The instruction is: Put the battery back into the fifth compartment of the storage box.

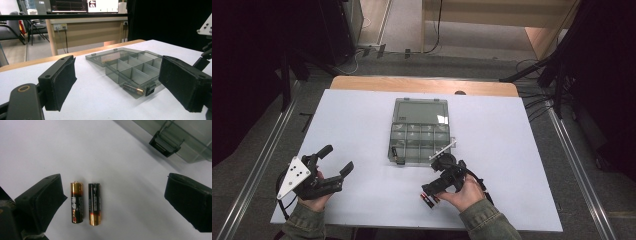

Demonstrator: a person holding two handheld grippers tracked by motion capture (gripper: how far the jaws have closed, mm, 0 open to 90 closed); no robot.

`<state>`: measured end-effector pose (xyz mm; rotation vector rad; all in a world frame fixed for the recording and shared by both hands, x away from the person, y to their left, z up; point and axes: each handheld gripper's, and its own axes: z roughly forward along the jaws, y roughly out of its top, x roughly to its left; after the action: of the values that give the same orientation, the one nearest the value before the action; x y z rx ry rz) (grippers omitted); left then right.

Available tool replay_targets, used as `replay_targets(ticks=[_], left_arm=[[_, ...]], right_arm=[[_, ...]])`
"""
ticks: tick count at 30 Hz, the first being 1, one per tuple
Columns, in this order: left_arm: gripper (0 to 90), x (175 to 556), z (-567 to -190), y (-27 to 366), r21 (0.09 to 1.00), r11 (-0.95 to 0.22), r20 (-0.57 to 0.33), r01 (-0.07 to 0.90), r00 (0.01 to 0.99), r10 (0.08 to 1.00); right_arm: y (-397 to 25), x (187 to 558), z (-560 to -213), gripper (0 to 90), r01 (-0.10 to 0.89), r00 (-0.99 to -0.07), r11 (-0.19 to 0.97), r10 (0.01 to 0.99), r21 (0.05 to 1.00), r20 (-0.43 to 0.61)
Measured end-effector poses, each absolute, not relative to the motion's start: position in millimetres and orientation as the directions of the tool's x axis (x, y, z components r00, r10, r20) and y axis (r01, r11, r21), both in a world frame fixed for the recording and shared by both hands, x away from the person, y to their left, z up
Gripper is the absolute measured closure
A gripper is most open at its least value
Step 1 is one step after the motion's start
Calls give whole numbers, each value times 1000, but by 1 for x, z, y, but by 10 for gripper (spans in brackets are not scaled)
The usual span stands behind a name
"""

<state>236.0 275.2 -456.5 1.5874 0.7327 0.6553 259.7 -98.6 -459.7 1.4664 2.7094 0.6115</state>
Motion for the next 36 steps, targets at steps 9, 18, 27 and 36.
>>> replay_targets(ticks=[9, 18, 27, 36], left_arm=[[142, 236, -457, 276, 991, -90, 9, 95, 641, 767], [142, 236, -457, 275, 990, -95, 7, 102, 643, 766], [142, 236, -457, 275, 990, -96, 7, 103, 642, 766], [142, 236, -457, 275, 990, -92, 5, 103, 643, 766]], right_arm=[[-98, 255, -467, 141, 796, -586, 520, 790, 310, 179], [-93, 250, -472, 293, 774, -614, 563, 778, 289, 130], [-91, 247, -477, 383, 760, -636, 594, 764, 264, 110], [-92, 247, -477, 694, 770, -627, 589, 770, 245, 118]])
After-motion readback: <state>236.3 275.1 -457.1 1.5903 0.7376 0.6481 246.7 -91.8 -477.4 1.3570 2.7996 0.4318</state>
